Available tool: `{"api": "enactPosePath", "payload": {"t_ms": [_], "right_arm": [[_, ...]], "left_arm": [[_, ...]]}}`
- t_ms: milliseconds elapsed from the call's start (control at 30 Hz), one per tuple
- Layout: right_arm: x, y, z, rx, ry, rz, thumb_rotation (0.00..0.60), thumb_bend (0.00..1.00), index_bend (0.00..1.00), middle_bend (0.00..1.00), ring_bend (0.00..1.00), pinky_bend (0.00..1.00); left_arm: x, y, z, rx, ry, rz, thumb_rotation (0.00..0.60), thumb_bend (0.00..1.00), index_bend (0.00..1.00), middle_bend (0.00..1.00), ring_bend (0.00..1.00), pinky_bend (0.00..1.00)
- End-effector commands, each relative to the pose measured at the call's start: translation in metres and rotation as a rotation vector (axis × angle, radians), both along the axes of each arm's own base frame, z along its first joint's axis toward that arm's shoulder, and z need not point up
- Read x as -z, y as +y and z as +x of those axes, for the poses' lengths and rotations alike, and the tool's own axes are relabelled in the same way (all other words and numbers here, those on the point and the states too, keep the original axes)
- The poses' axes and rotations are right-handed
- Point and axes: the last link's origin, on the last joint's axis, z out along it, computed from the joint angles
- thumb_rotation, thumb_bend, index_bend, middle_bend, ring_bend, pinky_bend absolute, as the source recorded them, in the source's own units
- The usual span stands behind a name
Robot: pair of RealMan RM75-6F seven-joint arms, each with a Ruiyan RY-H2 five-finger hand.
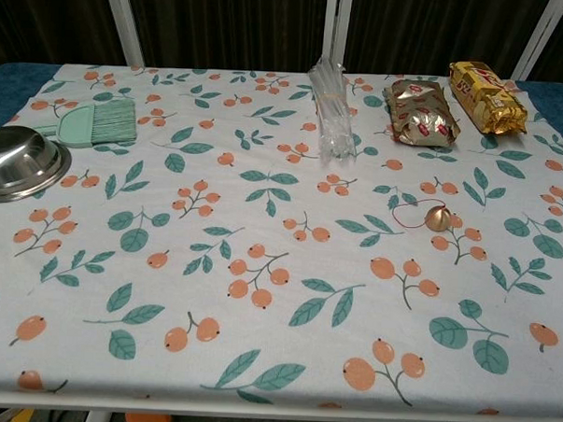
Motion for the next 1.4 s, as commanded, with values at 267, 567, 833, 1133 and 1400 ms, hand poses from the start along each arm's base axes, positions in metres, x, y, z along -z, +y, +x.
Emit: {"api": "enactPosePath", "payload": {"t_ms": [267, 567, 833, 1133, 1400], "right_arm": [[0.004, -0.001, 0.001, 0.001, -0.005, 0.018, 0.6, 0.0, 0.0, 0.0, 0.0, 0.0], [0.009, -0.012, 0.011, -0.044, 0.008, 0.046, 0.6, 0.0, 0.0, 0.0, 0.0, 0.0], [0.028, -0.057, 0.041, -0.137, 0.106, 0.172, 0.6, 0.0, 0.0, 0.0, 0.0, 0.0], [0.089, -0.102, 0.083, -0.255, 0.17, 0.369, 0.6, 0.0, 0.0, 0.0, 0.0, 0.0], [0.133, -0.117, 0.106, -0.334, 0.174, 0.464, 0.6, 0.0, 0.0, 0.0, 0.0, 0.0]], "left_arm": [[-0.001, 0.001, 0.002, -0.003, 0.003, -0.005, 0.6, 0.0, 0.11, 0.1, 0.04, 0.11], [-0.001, 0.001, 0.002, -0.007, -0.002, -0.01, 0.6, 0.0, 0.11, 0.1, 0.04, 0.11], [0.003, 0.002, 0.0, -0.005, 0.0, -0.009, 0.6, 0.0, 0.11, 0.1, 0.04, 0.1], [0.004, 0.002, -0.002, -0.013, -0.002, -0.02, 0.6, 0.0, 0.11, 0.1, 0.04, 0.1], [0.005, 0.003, -0.006, -0.024, 0.002, -0.031, 0.6, 0.0, 0.11, 0.1, 0.04, 0.1]]}}
